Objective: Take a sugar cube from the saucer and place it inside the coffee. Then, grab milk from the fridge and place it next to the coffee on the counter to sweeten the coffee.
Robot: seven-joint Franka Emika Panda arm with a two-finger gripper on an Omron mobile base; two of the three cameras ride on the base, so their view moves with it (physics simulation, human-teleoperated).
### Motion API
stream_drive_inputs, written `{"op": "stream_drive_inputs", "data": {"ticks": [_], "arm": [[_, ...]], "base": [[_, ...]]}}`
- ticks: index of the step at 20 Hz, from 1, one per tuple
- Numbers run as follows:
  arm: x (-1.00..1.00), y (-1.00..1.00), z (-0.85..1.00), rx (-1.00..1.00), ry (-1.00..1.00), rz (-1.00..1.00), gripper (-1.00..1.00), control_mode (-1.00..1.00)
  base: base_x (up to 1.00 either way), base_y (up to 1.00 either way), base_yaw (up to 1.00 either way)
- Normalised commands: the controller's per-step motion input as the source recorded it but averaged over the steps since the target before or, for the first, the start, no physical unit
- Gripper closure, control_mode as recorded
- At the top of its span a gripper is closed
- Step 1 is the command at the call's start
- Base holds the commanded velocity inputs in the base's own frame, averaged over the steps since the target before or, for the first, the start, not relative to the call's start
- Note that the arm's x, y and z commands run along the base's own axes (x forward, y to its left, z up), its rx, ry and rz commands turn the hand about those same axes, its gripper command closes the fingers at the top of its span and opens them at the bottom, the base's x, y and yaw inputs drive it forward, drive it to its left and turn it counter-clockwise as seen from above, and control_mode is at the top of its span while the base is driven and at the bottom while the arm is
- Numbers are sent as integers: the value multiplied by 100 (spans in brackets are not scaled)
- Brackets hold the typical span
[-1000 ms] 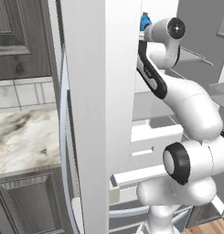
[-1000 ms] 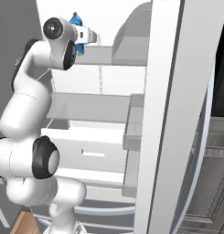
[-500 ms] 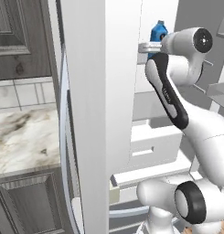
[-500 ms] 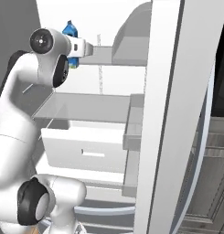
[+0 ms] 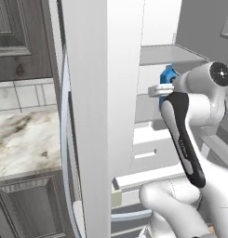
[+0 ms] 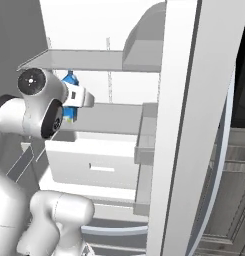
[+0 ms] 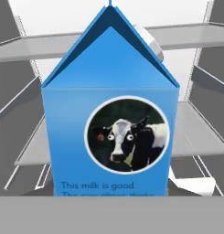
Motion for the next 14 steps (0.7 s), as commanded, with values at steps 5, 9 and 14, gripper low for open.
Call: {"op": "stream_drive_inputs", "data": {"ticks": [5,9,14], "arm": [[-80,-2,-39,0,5,0,100,100],[0,0,0,0,0,0,100,100],[0,0,0,0,0,0,100,100]], "base": [[-20,-8,1],[-100,-51,22],[-100,-38,50]]}}
